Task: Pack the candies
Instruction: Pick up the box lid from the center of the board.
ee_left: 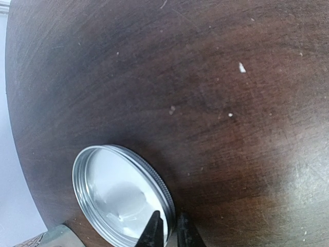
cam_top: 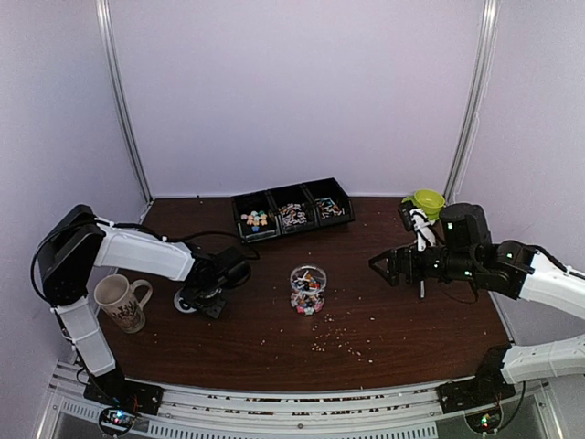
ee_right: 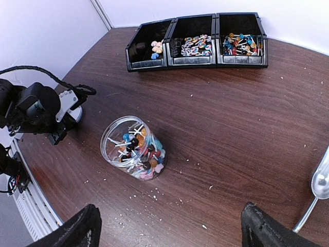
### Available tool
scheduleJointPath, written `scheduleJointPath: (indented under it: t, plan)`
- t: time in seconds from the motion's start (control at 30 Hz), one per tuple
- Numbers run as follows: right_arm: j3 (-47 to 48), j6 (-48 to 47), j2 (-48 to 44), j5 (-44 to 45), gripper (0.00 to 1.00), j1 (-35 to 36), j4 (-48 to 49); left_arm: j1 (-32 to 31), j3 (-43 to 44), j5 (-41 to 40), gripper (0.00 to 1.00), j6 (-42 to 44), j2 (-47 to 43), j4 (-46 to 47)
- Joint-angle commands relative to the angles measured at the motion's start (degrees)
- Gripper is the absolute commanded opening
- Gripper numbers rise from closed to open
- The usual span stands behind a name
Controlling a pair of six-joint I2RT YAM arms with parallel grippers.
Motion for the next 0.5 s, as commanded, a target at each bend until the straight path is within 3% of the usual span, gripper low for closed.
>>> scheduleJointPath:
  t: [0.0,0.3,0.47]
  plan:
    - [-1.0,1.0,0.6,-0.9,0.94,0.1,1.4,-0.1,-0.5,0.3,0.11,-0.2,1.4,1.3]
    - [-1.5,1.3,0.7,-1.5,0.94,0.2,1.9,-0.1,-0.1,0.4,0.0,-0.2,1.0,1.3]
    - [-3.6,-2.4,-1.5,-3.6,0.95,0.5,5.3,-0.1,0.1,2.6,0.0,0.2,-1.3,1.1]
